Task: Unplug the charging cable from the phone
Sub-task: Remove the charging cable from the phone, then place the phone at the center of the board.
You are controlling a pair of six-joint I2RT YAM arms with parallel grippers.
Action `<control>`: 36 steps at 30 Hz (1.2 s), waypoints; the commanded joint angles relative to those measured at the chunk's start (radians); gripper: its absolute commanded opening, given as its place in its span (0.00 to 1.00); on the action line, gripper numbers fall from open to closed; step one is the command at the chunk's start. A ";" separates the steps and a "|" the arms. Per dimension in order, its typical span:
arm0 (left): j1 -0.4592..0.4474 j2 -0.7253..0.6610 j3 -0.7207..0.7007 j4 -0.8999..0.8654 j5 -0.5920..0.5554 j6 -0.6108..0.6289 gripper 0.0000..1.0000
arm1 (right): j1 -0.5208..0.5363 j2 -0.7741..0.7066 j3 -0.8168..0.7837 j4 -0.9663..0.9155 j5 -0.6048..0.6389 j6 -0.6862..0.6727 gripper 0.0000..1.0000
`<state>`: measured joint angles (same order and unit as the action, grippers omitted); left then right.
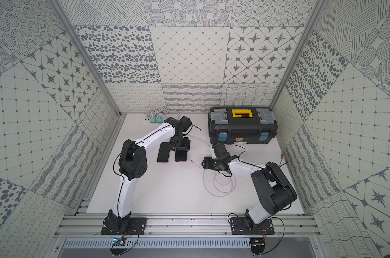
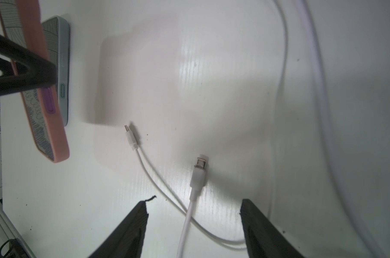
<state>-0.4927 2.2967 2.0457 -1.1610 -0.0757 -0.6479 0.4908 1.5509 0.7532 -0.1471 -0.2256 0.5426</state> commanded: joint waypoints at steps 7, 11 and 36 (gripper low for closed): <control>0.008 0.076 0.058 -0.093 -0.059 0.091 0.52 | -0.004 -0.099 0.015 -0.029 0.057 -0.016 0.82; 0.008 0.095 0.064 -0.094 -0.066 0.091 0.52 | -0.005 -0.117 0.014 -0.036 0.070 -0.016 0.84; 0.023 0.162 0.119 -0.091 -0.064 0.051 0.61 | -0.014 -0.169 -0.005 -0.052 0.092 -0.017 0.87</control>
<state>-0.4843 2.4554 2.1487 -1.2228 -0.1307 -0.5804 0.4808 1.4063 0.7532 -0.2073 -0.1474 0.5377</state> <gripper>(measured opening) 0.780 0.862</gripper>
